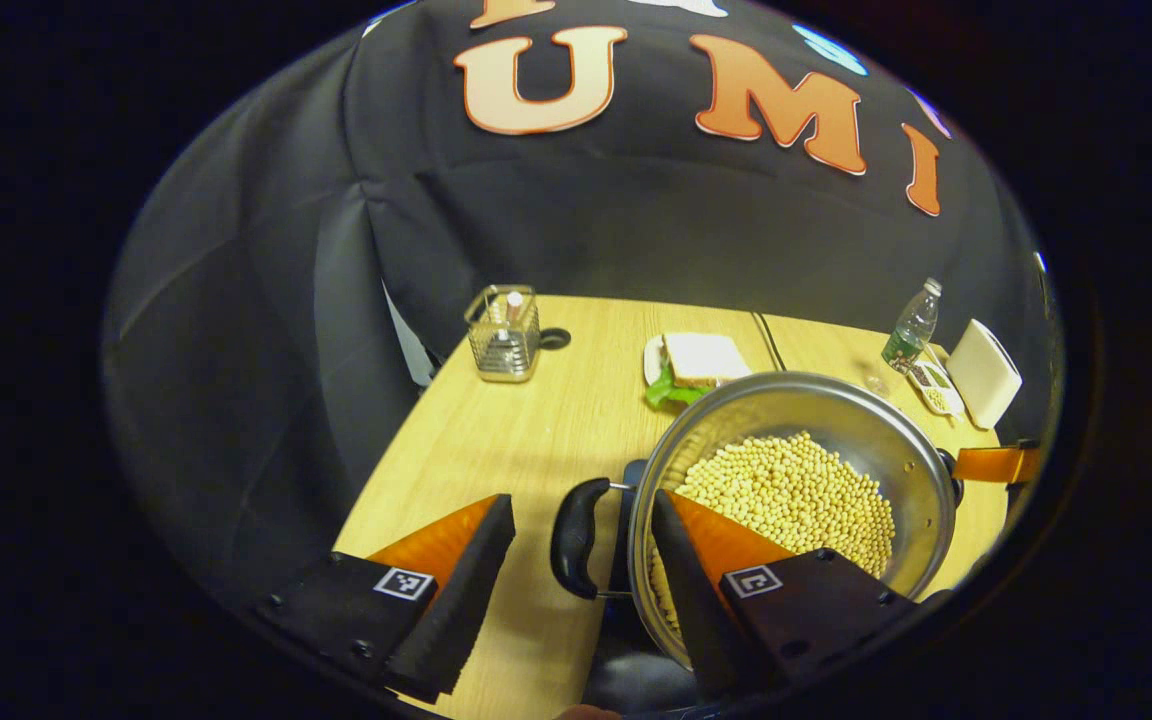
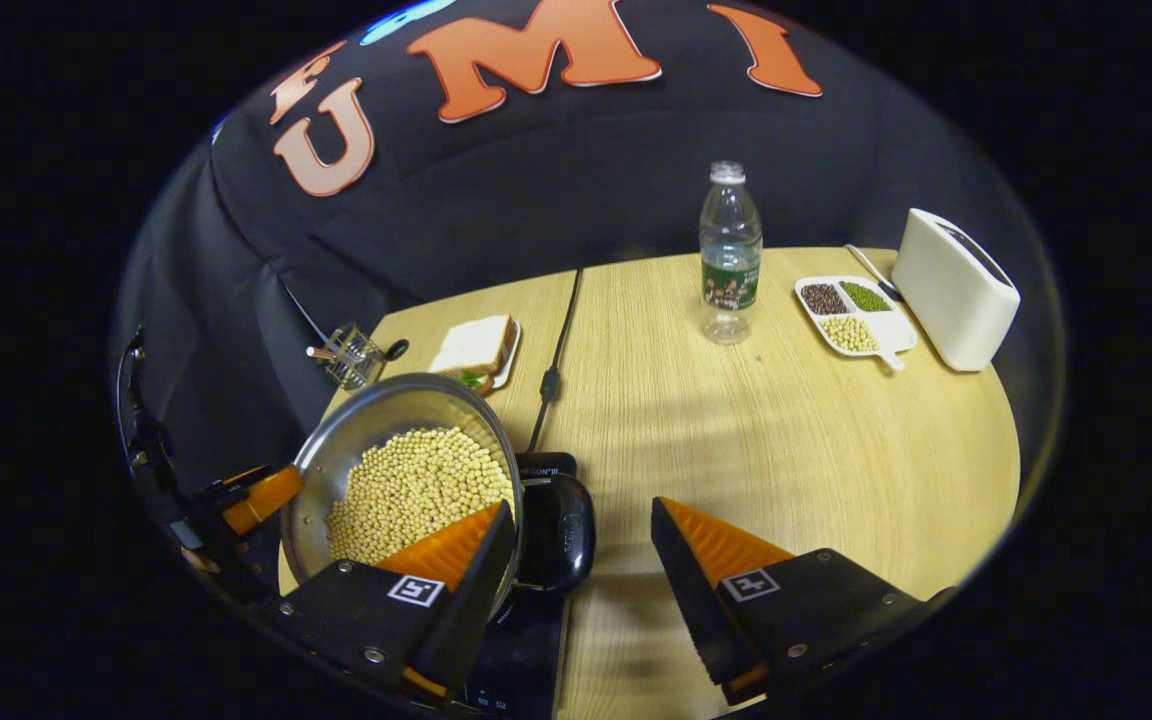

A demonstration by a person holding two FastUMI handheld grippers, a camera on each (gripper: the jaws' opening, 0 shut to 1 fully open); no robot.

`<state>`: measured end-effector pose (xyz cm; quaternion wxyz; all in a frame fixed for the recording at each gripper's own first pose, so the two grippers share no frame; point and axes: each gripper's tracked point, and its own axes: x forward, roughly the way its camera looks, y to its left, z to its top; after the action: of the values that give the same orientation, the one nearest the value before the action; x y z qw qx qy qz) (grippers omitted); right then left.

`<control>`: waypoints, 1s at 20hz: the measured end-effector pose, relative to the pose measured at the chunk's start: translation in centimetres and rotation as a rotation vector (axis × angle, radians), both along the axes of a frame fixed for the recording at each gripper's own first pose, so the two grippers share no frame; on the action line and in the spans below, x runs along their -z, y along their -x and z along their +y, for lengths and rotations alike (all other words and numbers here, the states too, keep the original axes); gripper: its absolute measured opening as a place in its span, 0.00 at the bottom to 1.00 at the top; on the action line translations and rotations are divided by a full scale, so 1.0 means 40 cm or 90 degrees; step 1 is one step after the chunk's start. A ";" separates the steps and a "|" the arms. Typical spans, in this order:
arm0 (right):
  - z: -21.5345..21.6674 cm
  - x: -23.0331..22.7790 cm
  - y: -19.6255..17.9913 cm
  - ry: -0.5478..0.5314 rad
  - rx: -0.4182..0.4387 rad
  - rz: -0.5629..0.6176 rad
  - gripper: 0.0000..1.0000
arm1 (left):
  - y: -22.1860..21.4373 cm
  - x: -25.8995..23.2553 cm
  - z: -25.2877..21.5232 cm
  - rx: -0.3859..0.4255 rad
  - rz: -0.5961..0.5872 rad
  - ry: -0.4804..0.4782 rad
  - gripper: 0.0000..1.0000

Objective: First push the handle of the pot to place it horizontally, then grasp the pot with both hands and set it on the induction cooktop.

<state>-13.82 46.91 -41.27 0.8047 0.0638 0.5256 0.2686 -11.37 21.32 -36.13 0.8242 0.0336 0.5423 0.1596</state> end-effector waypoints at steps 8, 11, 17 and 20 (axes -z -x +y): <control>-0.413 -0.288 -0.249 0.007 0.103 -0.229 0.86 | -0.193 -0.304 -0.165 0.039 -0.146 -0.036 0.95; -0.568 -0.432 -0.324 0.011 0.133 -0.326 0.88 | -0.284 -0.433 -0.251 0.049 -0.213 -0.040 0.95; -0.819 -0.686 -0.416 0.034 0.165 -0.471 0.92 | -0.440 -0.691 -0.380 0.067 -0.339 -0.049 0.95; -0.880 -0.793 -0.419 0.020 0.181 -0.517 0.93 | -0.517 -0.840 -0.425 0.075 -0.414 -0.054 0.92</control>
<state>2.96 11.70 -9.54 0.9762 0.0127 0.1557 0.1503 9.32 4.32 -2.52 0.9598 0.0462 0.2409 0.1365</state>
